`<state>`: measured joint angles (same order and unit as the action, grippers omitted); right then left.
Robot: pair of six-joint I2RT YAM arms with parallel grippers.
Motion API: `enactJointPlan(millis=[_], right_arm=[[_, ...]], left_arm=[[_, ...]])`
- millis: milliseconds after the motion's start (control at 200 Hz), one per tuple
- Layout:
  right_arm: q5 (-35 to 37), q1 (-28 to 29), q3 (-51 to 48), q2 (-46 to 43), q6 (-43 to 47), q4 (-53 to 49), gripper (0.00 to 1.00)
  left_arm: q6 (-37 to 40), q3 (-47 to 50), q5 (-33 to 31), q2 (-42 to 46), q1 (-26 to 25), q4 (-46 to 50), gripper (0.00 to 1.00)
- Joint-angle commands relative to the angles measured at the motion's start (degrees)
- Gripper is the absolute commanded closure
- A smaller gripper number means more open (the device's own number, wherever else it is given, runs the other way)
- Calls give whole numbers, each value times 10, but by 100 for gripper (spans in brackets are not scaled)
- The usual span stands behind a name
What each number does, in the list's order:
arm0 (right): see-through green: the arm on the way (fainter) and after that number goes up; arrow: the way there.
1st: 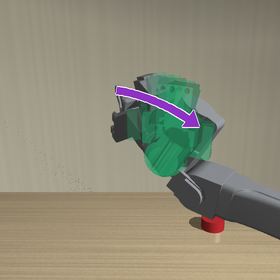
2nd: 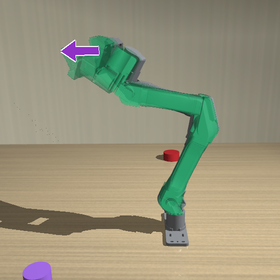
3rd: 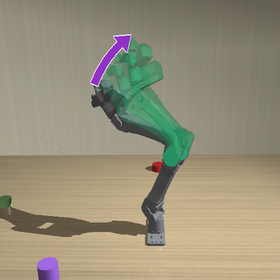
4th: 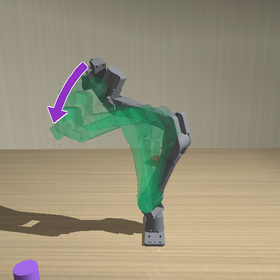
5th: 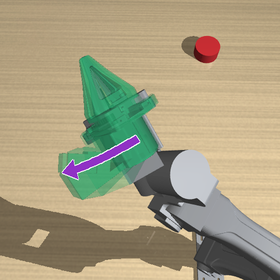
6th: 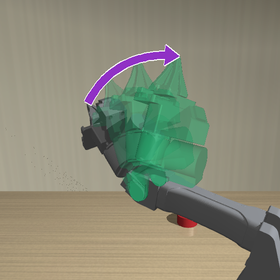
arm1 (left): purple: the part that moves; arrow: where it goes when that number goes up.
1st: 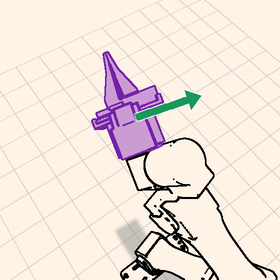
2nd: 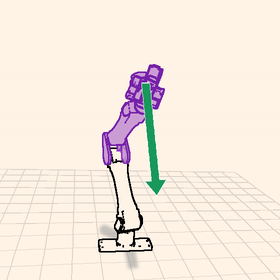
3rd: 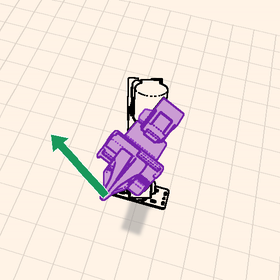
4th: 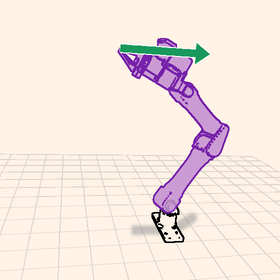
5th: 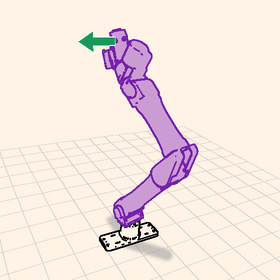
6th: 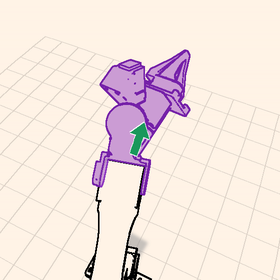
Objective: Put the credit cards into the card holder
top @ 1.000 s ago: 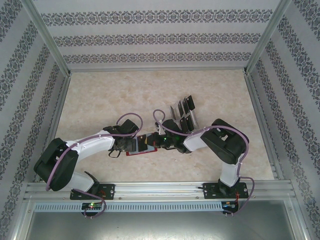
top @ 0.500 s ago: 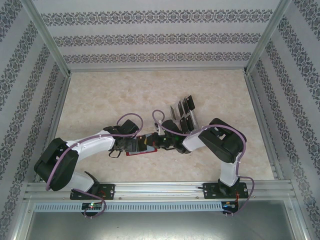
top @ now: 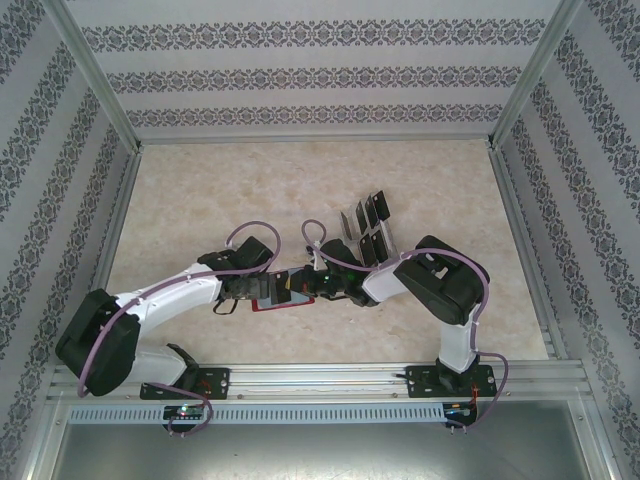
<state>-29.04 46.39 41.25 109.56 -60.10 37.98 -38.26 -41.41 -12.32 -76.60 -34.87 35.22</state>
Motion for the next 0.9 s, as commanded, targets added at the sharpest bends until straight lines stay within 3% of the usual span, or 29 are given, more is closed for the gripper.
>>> enactJointPlan(millis=[0,270,625,894], right_arm=[[6,7,1,15,5,-44,100],[2,9,14,15,7,-74,100],[-2,13,37,22,9,-113,100],[-8,25,61,32,13,-133,100]], left_arm=[[-11,-6,-30,3,6,37,10],[-10,19,-46,-1,14,30,12],[-10,32,-19,-27,15,-5,30],[-6,31,-4,-43,15,-22,34]])
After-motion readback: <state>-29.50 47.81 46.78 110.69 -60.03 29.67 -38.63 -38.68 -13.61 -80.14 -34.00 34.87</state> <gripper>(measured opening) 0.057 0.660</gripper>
